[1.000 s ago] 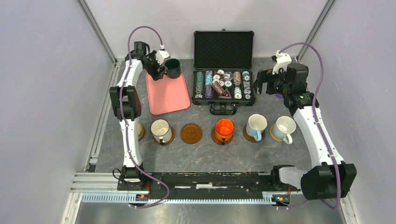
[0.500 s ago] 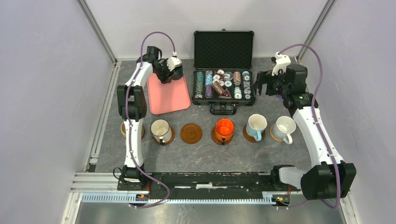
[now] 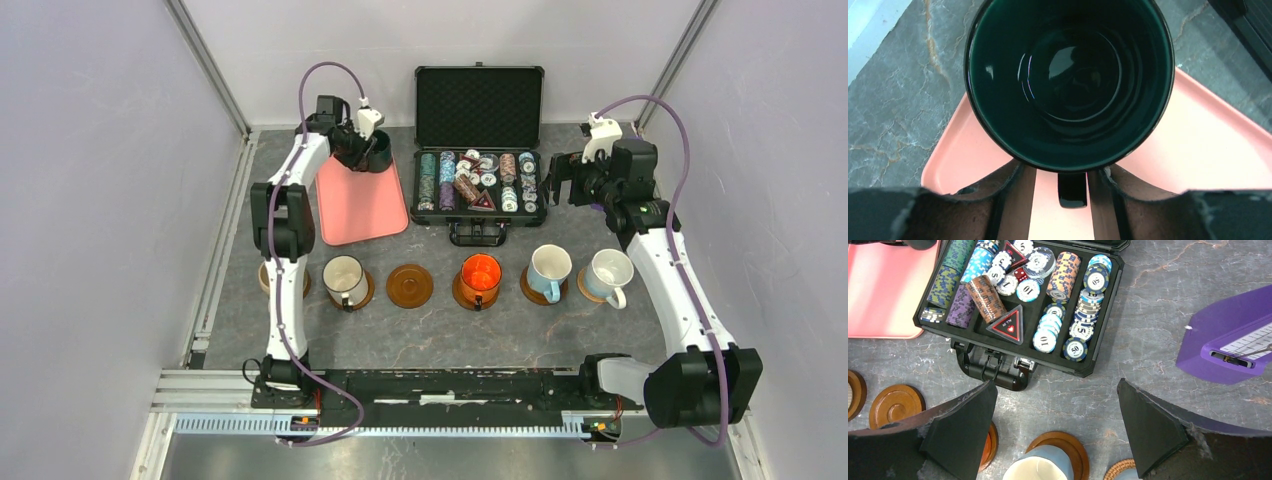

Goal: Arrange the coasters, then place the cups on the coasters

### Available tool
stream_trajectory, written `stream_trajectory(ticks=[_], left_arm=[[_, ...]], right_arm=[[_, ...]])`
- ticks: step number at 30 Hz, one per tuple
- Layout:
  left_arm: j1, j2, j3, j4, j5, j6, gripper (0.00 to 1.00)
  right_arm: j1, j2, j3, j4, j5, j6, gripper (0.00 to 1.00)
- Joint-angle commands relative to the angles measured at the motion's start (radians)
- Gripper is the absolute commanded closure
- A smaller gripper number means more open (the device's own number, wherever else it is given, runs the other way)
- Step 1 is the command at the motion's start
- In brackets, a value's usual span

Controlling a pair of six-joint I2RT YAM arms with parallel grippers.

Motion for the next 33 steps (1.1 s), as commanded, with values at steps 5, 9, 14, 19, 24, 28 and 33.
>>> stream_trajectory(ticks=[5, 9, 14, 19, 24, 28, 33], left_arm=[[-0.046, -0.044, 0.009, 0.055, -0.057, -0.156, 0.55], [-0.048, -0.049, 0.002, 0.045, -0.043, -0.157, 0.64], [-0.048, -0.065, 0.005, 0.025, -0.053, -0.197, 0.87], [-0.048, -0.142, -0.029, 0.029, -0.153, -0.315, 0.98], [-0.048, -0.359, -0.256, 0.215, -0.235, -0.466, 0.98], [-0.105, -0.563, -0.45, 0.381, -0.369, -0.521, 0.98], [-0.235, -0.744, -0.582, 0.32, -0.589, -0.701, 0.98]], right_arm=[[-0.007, 0.01, -0.004, 0.043, -0.008, 0.015, 0.02], [-0.006, 0.014, -0.002, 0.04, -0.009, 0.013, 0.02], [-0.006, 0.017, 0.0, 0.041, -0.009, 0.012, 0.02], [-0.006, 0.016, 0.003, 0.039, -0.012, 0.006, 0.02], [-0.006, 0.007, -0.001, 0.038, -0.018, -0.002, 0.02], [-0.008, 0.001, -0.006, 0.038, -0.032, -0.022, 0.02], [-0.016, -0.015, -0.012, 0.018, -0.015, -0.049, 0.02]])
